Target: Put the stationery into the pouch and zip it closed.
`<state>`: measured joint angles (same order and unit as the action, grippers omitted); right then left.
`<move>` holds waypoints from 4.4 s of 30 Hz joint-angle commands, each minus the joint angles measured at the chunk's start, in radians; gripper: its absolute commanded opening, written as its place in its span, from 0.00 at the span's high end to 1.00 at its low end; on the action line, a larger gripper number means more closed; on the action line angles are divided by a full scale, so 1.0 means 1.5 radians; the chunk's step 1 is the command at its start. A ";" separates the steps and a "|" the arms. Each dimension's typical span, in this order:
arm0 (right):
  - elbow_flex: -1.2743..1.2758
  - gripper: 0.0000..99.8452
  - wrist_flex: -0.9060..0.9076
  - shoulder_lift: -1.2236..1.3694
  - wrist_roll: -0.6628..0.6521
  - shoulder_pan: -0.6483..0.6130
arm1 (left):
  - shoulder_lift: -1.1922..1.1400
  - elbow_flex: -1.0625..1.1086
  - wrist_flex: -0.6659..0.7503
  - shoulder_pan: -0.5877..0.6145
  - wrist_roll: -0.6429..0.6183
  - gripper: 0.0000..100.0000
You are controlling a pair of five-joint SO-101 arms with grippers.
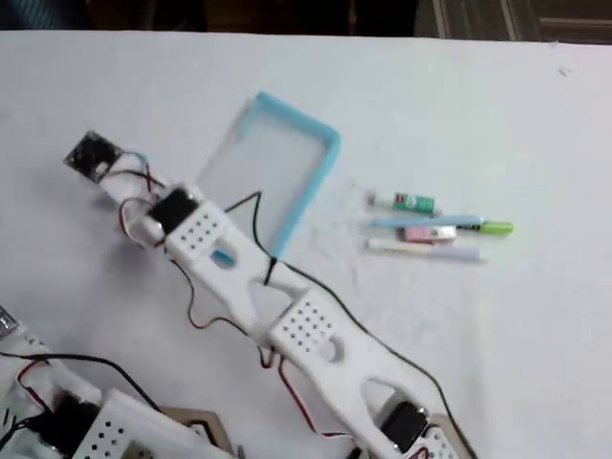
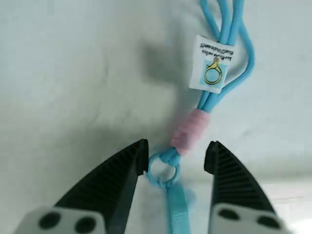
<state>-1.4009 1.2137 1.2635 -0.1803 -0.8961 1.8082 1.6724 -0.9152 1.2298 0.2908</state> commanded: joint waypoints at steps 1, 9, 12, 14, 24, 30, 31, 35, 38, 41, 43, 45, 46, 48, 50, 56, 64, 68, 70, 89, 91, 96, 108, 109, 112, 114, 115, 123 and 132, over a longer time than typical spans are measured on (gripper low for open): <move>-0.065 0.79 -0.013 0.053 0.007 0.001 | 0.007 -0.024 -0.023 0.009 -0.001 0.88; -0.023 0.82 -0.020 0.062 0.002 0.033 | 0.007 -0.027 -0.023 0.007 0.000 0.88; -0.024 0.94 -0.009 0.062 -0.021 0.033 | 0.007 -0.027 -0.023 0.006 0.000 0.88; -0.024 0.99 0.011 0.062 -0.047 0.030 | 0.007 -0.027 -0.023 0.006 0.000 0.88; -0.025 0.98 0.121 -0.093 -0.049 0.038 | 0.007 -0.025 -0.023 0.005 0.000 0.88; -0.025 0.98 0.154 -0.215 -0.029 0.037 | 0.007 -0.027 -0.023 0.005 0.000 0.88; -0.025 0.98 0.154 -0.235 -0.010 0.037 | 0.007 -0.027 -0.023 0.005 0.000 0.88; -0.025 0.98 0.157 -0.312 0.039 0.038 | 0.007 -0.027 -0.023 0.005 -0.001 0.88; -0.025 0.98 0.169 -0.368 0.065 0.033 | 0.007 -0.029 -0.023 0.005 -0.001 0.88; -0.025 0.98 0.177 -0.427 0.080 0.032 | 0.007 -0.051 -0.025 0.005 0.000 0.88; -0.025 0.98 0.182 -0.466 0.081 0.032 | 0.007 -0.084 -0.030 -0.009 0.000 0.88; -0.023 0.98 0.183 -0.504 0.089 0.033 | 0.006 -0.129 -0.052 -0.043 0.000 0.88; -0.021 0.98 0.184 -0.522 0.092 0.033 | 0.005 -0.159 -0.075 -0.066 0.000 0.88; -0.018 0.98 0.194 -0.556 0.092 0.033 | 0.004 -0.223 -0.123 -0.119 -0.002 0.88; -0.018 0.98 0.212 -0.582 0.092 0.033 | 0.003 -0.287 -0.164 -0.175 -0.004 0.88; -0.017 0.98 0.279 -0.615 0.089 0.076 | -0.096 -0.448 -0.183 -0.284 -0.007 0.88; -0.016 0.98 0.371 -0.615 0.092 0.151 | -0.480 -0.794 -0.305 -0.318 -0.152 0.88; -0.015 0.98 0.371 -0.614 0.091 0.172 | -0.602 -1.024 -0.461 -0.398 -0.155 0.82; 0.000 0.98 0.371 -0.615 0.092 0.169 | -0.635 -1.135 -0.534 -0.458 -0.158 0.75; 0.041 0.98 0.319 -0.621 0.243 0.172 | -0.704 -1.259 -0.569 -0.793 -0.404 0.69; 0.032 0.98 0.303 -0.622 0.250 0.172 | -0.704 -1.242 -0.552 -0.806 -0.431 0.67; 0.000 0.98 0.289 -0.624 0.255 0.172 | -0.704 -1.178 -0.505 -0.827 -0.449 0.67; -0.002 0.98 0.289 -0.626 0.255 0.170 | -0.726 -1.062 -0.333 -0.850 -0.506 0.68; -0.002 0.98 0.289 -0.626 0.255 0.170 | -0.734 -1.056 -0.329 -0.857 -0.503 0.69; -0.002 0.98 0.289 -0.626 0.255 0.169 | -0.761 -1.059 -0.319 -0.869 -0.503 0.70; -0.002 0.98 0.289 -0.627 0.255 0.168 | -0.777 -1.061 -0.309 -0.874 -0.505 0.70; -0.002 0.98 0.289 -0.627 0.255 0.168 | -0.784 -1.058 -0.304 -0.874 -0.506 0.70; -0.003 0.98 0.289 -0.635 0.255 0.172 | -0.834 -1.056 -0.294 -0.874 -0.501 0.72; 0.000 0.98 0.275 -0.663 0.255 0.202 | -0.847 -1.006 -0.305 -0.853 -0.402 0.97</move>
<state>-1.3763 1.6479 0.3353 0.1956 -0.6322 0.5332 0.1504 -1.3663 -0.0713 -0.3337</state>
